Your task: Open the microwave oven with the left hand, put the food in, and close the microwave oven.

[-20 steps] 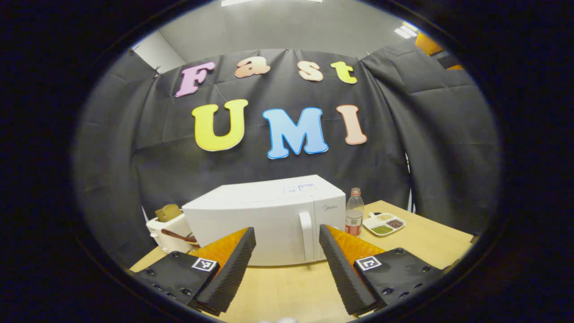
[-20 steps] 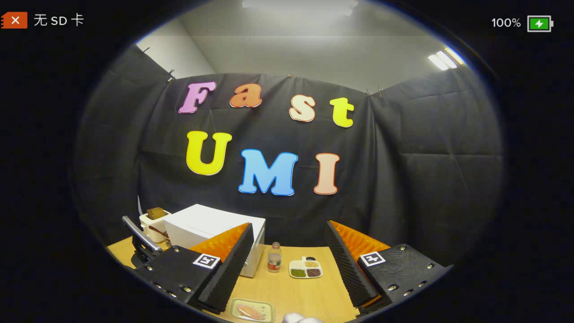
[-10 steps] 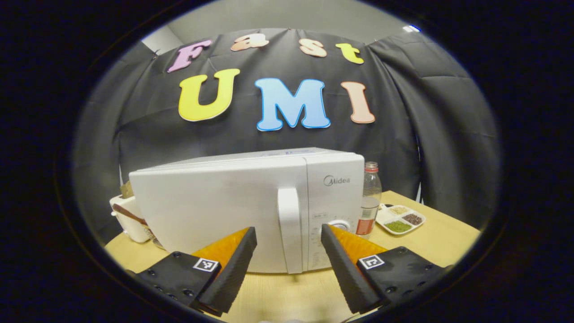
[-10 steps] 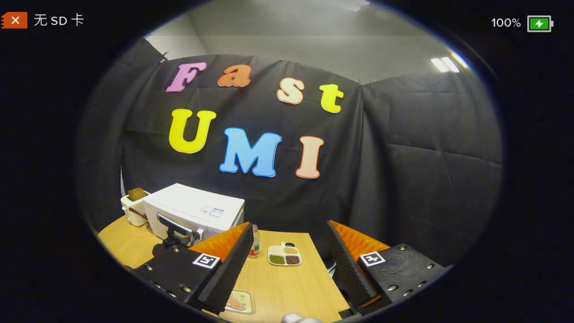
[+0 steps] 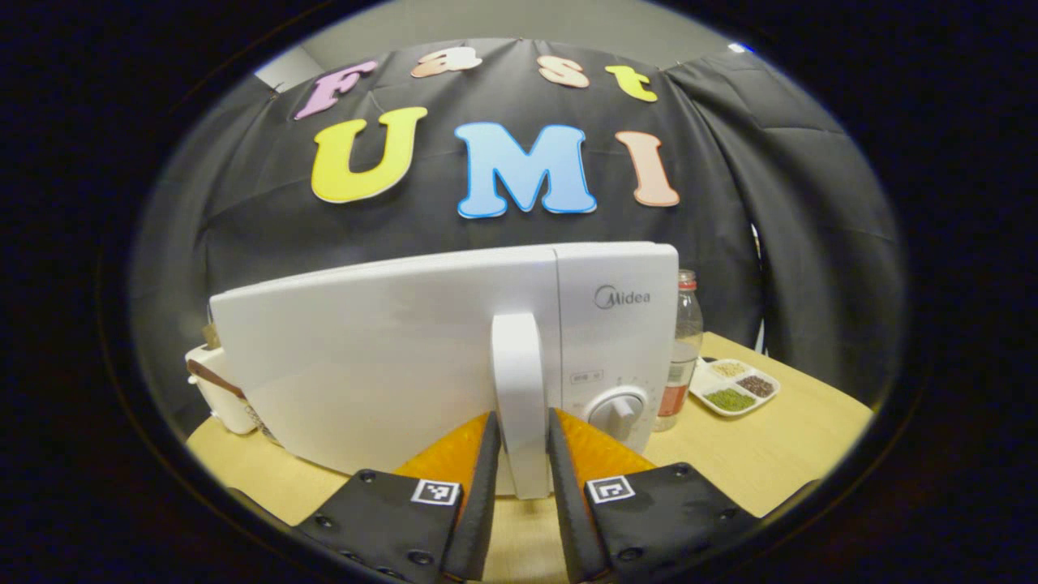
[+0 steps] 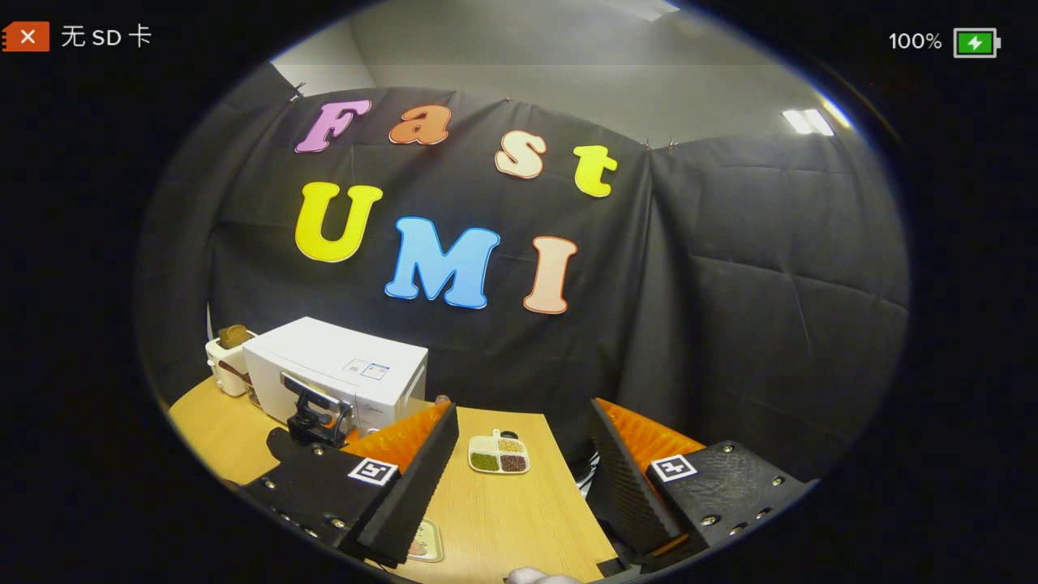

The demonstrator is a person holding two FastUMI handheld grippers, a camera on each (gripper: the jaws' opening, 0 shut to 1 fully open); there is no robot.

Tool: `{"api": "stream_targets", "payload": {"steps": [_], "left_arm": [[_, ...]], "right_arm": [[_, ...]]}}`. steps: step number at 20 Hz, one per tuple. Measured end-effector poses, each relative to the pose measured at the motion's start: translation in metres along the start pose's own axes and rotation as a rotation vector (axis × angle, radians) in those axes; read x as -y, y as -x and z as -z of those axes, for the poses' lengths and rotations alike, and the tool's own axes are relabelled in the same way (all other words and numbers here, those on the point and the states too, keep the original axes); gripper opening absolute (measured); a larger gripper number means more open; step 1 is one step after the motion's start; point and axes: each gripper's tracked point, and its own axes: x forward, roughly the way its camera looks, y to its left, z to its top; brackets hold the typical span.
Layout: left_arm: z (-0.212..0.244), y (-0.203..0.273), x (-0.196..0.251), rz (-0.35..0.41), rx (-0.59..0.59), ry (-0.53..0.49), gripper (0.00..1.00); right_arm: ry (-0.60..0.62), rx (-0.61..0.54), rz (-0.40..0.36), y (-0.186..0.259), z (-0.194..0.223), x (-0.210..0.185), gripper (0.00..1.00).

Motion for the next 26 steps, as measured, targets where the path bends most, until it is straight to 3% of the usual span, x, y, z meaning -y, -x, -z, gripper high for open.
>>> {"api": "stream_targets", "payload": {"steps": [1, 3, 8, 15, 16, 19, 22, 26], "left_arm": [[-0.005, -0.001, 0.0, 0.008, 0.01, 0.018, 0.36], [-0.012, -0.002, -0.008, 0.016, 0.01, 0.097, 0.33], [-0.005, 0.002, -0.006, 0.016, -0.036, 0.063, 0.11], [-0.004, 0.003, -0.007, 0.036, -0.057, 0.049, 0.09], [0.005, 0.013, -0.008, 0.029, -0.099, 0.057, 0.1], [0.007, 0.065, -0.018, 0.016, -0.036, 0.017, 0.1], [0.022, 0.108, -0.031, 0.039, -0.062, 0.025, 0.09], [0.029, 0.144, -0.049, 0.015, -0.086, -0.01, 0.15]], "right_arm": [[0.004, 0.0, 0.001, 0.0, -0.001, 0.001, 0.98], [0.003, 0.004, 0.003, 0.001, -0.001, 0.002, 0.98], [0.001, -0.009, -0.004, 0.007, 0.003, 0.002, 0.98], [-0.001, -0.011, -0.018, 0.014, 0.005, 0.0, 0.98], [0.001, -0.008, -0.022, 0.015, 0.004, 0.0, 0.98], [0.002, 0.002, -0.045, 0.017, 0.001, -0.005, 0.98], [-0.012, 0.006, -0.09, 0.02, 0.003, -0.017, 0.98], [-0.015, -0.02, -0.164, 0.022, 0.018, -0.041, 0.98]]}}
